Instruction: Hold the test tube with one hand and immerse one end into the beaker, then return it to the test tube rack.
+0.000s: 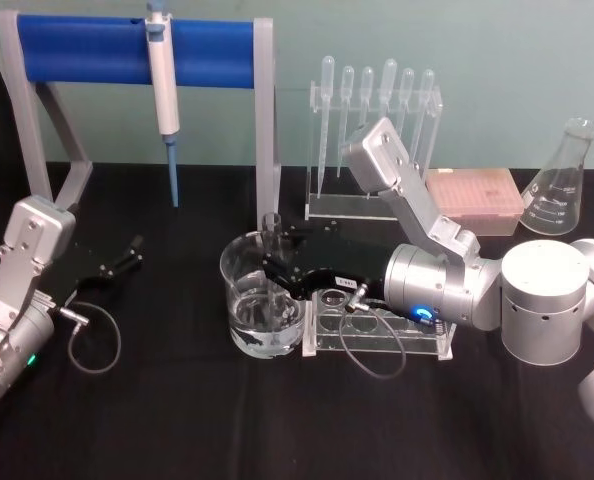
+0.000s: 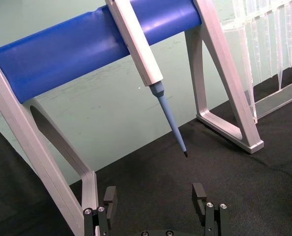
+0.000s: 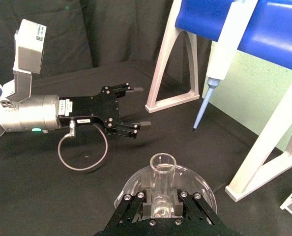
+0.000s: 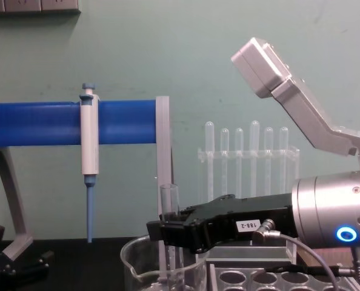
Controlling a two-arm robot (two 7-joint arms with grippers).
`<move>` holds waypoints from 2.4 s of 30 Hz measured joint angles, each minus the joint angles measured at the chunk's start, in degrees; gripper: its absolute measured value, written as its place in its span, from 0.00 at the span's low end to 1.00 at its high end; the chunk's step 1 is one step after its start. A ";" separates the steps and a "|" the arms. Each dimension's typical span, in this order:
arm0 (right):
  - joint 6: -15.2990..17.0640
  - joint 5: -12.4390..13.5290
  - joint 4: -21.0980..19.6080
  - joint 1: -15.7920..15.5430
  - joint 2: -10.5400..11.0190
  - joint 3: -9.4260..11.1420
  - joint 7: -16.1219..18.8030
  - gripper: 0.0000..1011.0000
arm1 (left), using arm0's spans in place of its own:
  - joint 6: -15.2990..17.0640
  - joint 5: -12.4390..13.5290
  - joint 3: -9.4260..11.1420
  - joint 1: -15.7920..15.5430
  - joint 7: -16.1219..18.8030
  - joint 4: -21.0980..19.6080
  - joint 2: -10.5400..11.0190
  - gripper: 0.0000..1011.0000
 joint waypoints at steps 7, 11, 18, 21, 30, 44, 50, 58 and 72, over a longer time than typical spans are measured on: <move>0.00 0.00 0.00 0.00 0.00 0.00 0.00 0.22 | 0.00 0.00 0.00 0.00 0.00 0.00 0.00 0.99; 0.00 0.00 0.00 0.00 0.00 0.00 0.00 0.22 | 0.00 0.00 0.00 0.00 0.00 0.00 0.00 0.99; -0.03 -0.01 0.00 0.00 -0.01 0.00 0.01 0.22 | 0.00 0.00 0.00 0.00 0.00 0.00 0.00 0.99; -0.47 -0.07 0.07 0.40 -0.22 -0.01 0.46 0.22 | 0.00 0.00 0.00 0.00 0.00 0.00 0.00 0.99; -0.68 0.30 -1.87 1.10 -0.43 1.17 0.47 0.22 | 0.00 0.00 0.00 0.00 0.00 0.00 0.00 0.99; 1.98 3.68 -10.21 0.72 2.71 4.39 -0.55 0.22 | 0.00 0.00 0.00 0.00 0.00 0.00 0.00 0.99; 3.27 4.98 -14.72 0.01 4.93 5.71 -1.92 0.22 | 0.00 0.00 0.00 0.00 0.00 0.00 0.00 0.99; 4.50 7.80 -19.86 -2.29 8.54 8.52 -3.83 0.22 | 0.00 0.00 0.00 0.00 0.00 0.00 0.00 0.99; 2.10 10.24 -23.38 -9.59 14.24 12.84 -6.68 0.22 | 0.00 0.00 0.00 0.00 0.00 0.00 0.00 0.99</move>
